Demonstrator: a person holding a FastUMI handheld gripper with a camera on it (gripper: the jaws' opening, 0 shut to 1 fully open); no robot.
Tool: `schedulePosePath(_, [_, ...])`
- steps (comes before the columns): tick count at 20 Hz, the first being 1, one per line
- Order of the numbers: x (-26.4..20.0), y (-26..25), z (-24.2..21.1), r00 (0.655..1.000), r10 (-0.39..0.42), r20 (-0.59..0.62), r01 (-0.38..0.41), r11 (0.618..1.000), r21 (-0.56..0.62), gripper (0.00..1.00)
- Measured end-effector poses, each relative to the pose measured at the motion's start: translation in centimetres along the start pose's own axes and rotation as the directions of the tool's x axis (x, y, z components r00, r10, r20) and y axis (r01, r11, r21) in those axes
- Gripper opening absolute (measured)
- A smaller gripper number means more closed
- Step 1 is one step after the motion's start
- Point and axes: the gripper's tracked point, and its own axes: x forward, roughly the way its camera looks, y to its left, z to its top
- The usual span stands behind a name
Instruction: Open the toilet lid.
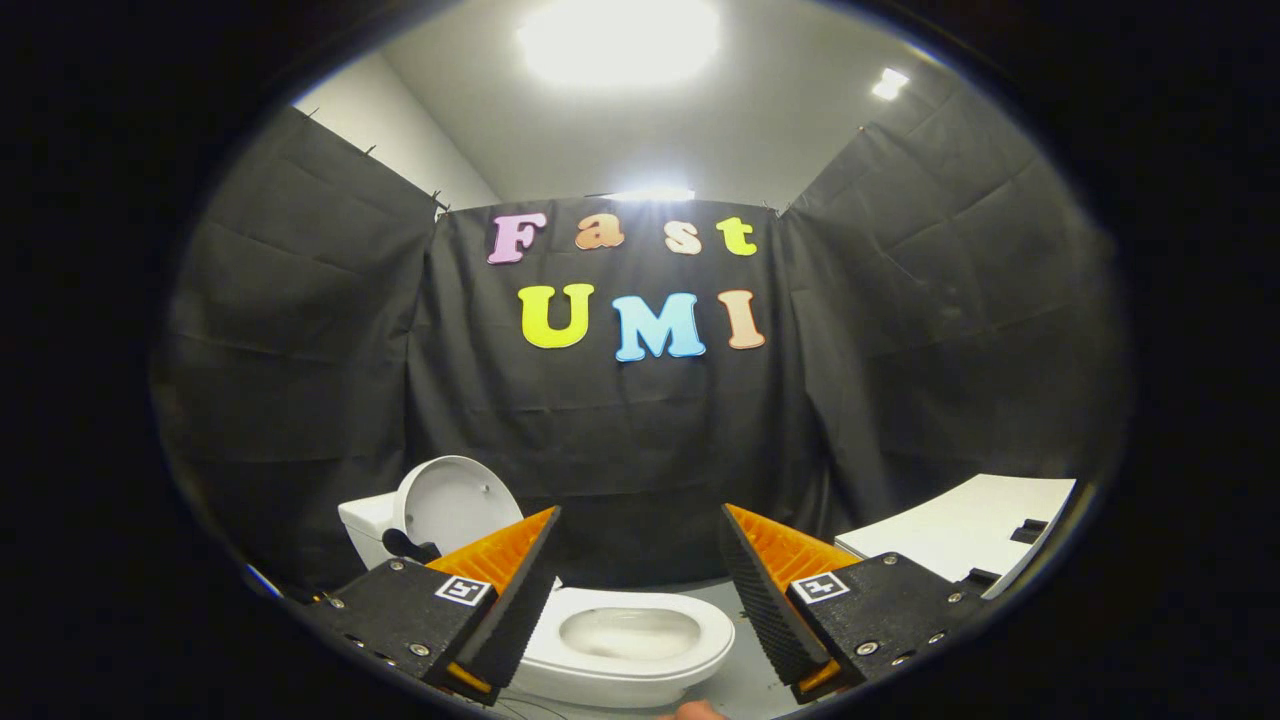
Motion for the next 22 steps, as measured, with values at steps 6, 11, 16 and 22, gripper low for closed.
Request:
schedulePosePath(6, [-0.1,-1.0,-1.6,0.999,-0.017,-0.031,0.017,1.0,-0.014,0.93])
schedulePosePath(11, [0.0,-1.3,-2.2,0.999,-0.019,-0.049,0.019,1.0,-0.005,0.93])
schedulePosePath(16, [-0.2,-1.5,-2.3,0.998,-0.021,-0.057,0.021,1.0,0.002,0.93])
schedulePosePath(22, [-0.1,-1.4,-3.0,0.996,-0.013,-0.084,0.014,1.0,0.007,0.93])
